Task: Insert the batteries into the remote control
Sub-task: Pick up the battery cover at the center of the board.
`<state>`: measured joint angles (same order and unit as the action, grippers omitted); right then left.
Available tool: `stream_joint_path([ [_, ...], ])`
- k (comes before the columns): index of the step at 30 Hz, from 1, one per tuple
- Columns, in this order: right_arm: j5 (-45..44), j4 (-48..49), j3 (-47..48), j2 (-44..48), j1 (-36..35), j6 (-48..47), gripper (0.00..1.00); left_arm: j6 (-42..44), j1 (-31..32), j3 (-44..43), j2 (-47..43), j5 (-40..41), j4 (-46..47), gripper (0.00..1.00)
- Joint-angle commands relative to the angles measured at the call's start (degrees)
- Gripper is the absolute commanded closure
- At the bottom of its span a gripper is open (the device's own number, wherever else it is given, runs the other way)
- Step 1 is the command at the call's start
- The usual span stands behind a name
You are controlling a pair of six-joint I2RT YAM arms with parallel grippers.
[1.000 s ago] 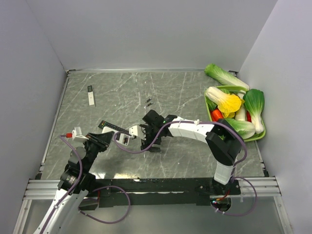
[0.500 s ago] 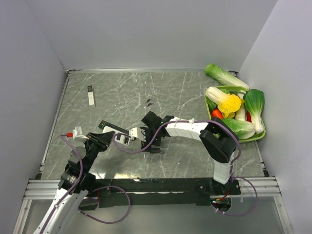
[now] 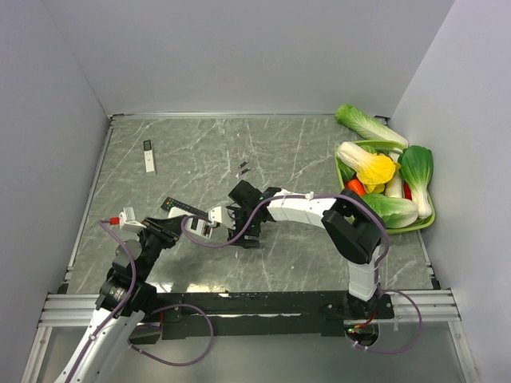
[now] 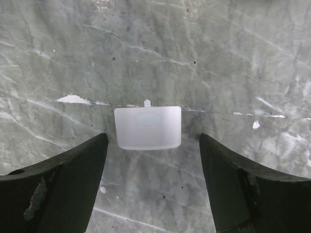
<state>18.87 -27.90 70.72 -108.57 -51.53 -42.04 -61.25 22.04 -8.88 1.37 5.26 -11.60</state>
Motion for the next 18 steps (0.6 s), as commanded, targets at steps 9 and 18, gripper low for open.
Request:
stream_joint_path([
  [9,0.46,-1.98,2.23,-1.99,0.38,-0.59,0.24,-1.06,-0.07,0.27,0.48,-1.74,4.39,0.99],
  [18,1.08,-2.6,2.76,-3.05,0.38,-0.23,0.32,-1.5,-0.07,0.89,0.74,-2.27,5.44,0.99],
])
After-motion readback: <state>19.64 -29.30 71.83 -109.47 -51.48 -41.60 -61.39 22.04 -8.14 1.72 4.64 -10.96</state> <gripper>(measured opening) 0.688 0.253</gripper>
